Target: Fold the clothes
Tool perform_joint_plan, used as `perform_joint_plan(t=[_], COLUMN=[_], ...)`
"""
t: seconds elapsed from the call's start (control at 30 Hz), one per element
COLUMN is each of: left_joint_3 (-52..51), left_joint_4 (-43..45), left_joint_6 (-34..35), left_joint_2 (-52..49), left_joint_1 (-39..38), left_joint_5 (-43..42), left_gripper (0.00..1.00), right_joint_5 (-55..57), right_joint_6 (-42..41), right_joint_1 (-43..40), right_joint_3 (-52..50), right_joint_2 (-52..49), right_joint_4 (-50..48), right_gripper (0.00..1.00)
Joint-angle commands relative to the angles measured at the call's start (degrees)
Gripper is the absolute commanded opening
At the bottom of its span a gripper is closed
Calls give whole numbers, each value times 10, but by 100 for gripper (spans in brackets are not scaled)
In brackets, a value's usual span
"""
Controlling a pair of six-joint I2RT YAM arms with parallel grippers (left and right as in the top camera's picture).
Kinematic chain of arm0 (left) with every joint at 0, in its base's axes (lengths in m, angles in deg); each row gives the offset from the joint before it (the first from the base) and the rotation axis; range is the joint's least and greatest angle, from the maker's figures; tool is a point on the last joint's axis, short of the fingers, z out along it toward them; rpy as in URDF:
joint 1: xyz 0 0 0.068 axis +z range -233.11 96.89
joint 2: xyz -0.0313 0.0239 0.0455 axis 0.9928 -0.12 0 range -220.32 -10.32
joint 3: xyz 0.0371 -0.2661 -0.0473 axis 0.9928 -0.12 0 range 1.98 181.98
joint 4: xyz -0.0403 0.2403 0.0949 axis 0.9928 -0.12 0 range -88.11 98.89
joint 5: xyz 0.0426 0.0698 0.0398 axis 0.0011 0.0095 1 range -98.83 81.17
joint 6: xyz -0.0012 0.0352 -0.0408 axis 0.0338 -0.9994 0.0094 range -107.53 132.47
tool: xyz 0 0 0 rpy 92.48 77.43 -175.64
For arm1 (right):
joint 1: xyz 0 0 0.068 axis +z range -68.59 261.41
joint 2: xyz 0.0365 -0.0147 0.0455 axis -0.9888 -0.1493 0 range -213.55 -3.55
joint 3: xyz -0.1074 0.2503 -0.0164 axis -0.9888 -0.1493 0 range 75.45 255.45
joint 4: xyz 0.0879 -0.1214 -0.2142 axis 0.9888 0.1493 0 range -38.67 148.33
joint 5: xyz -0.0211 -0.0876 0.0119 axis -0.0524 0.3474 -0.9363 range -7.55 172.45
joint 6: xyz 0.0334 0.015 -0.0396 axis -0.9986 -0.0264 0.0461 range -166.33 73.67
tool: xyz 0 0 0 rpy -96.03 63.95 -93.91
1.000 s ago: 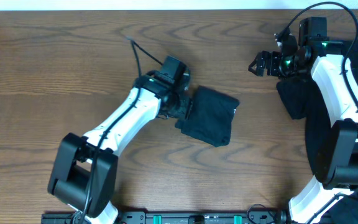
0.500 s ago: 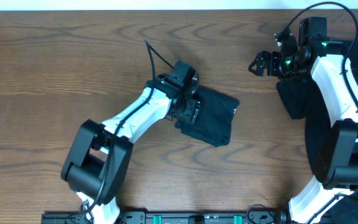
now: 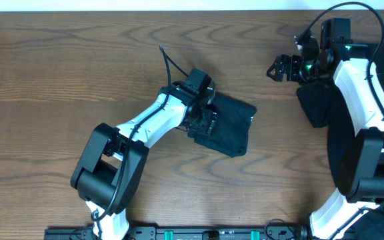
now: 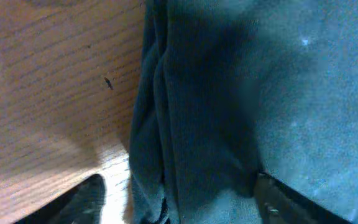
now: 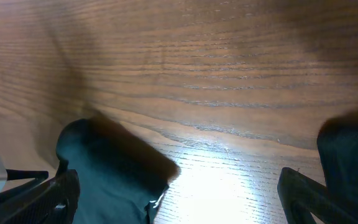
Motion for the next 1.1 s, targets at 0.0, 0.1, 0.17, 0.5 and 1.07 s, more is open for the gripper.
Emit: perform_joint_plan(t=[0.0, 0.1, 0.17, 0.5, 1.07], left_joint_3=[-3, -3, -3, -3, 3], left_joint_4=[2, 9, 14, 23, 23], left_joint_6=[-7, -13, -13, 1, 11], left_joint_2=[-7, -7, -7, -20, -43], left_joint_1=[-4, -10, -17, -27, -19], left_joint_5=[-3, -3, -2, 4, 3], left_gripper=[73, 72, 72, 72, 15], right_joint_5=[-2, -2, -2, -2, -2], right_joint_6=[9, 9, 9, 9, 9], right_joint_1=[-2, -1, -1, -1, -1], right_joint_3=[8, 8, 8, 8, 8], right_joint_2=[5, 5, 5, 5, 5], right_joint_4=[1, 1, 1, 1, 1], right_gripper=[99, 99, 99, 99, 99])
